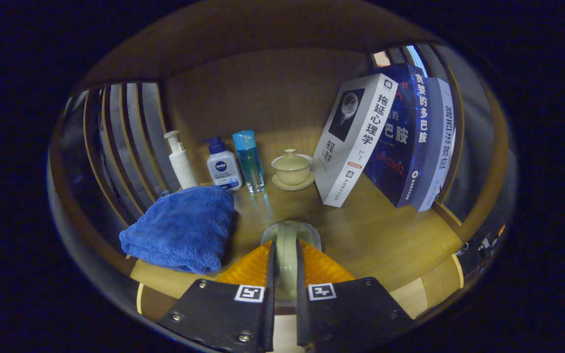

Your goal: Pull open the drawer, take out the items inside it, and place them on the countertop above the cabinet.

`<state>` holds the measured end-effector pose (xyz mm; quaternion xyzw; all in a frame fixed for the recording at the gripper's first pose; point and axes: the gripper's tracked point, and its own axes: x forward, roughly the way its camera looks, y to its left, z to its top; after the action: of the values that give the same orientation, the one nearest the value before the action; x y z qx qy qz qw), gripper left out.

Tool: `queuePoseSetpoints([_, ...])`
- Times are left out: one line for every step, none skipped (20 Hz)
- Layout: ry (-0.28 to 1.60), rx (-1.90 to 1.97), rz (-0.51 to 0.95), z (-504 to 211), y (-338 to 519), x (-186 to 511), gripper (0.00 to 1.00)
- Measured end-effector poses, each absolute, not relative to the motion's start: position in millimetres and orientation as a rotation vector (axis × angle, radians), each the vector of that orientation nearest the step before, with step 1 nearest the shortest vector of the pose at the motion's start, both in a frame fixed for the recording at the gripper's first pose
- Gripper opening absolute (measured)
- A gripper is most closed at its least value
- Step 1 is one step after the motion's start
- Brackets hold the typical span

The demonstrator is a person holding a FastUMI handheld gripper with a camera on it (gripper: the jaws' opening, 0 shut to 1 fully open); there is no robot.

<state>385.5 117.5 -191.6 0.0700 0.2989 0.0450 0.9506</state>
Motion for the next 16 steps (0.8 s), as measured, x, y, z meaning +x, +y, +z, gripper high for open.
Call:
queuePoseSetpoints([0.602, 0.142, 0.094, -191, 117, 388, 0.19])
queuePoseSetpoints([0.596, 0.142, 0.096, -191, 118, 387, 0.19])
queuePoseSetpoints([0.592, 0.143, 0.096, -191, 118, 388, 0.19])
queuePoseSetpoints([0.599, 0.133, 0.085, -194, 116, 389, 0.19])
queuePoseSetpoints([0.634, 0.109, 0.077, -201, 111, 384, 0.22])
queuePoseSetpoints([0.590, 0.104, 0.068, -193, 112, 390, 0.27])
queuePoseSetpoints([0.604, 0.088, 0.049, -197, 107, 388, 0.29])
queuePoseSetpoints([0.619, 0.075, 0.033, -199, 104, 384, 0.36])
queuePoseSetpoints([0.614, 0.073, 0.028, -197, 103, 383, 0.44])
queuePoseSetpoints([0.606, 0.074, 0.042, -194, 104, 382, 0.52])
queuePoseSetpoints([0.578, 0.082, 0.054, -187, 105, 382, 0.64])
queuePoseSetpoints([0.539, 0.093, 0.065, -175, 109, 379, 0.69])
queuePoseSetpoints([0.494, 0.107, 0.075, -162, 110, 376, 0.79])
queuePoseSetpoints([0.450, 0.112, 0.074, -148, 109, 371, 0.84])
queuePoseSetpoints([0.403, 0.116, 0.080, -135, 108, 363, 0.89])
queuePoseSetpoints([0.355, 0.116, 0.083, -121, 106, 353, 0.93])
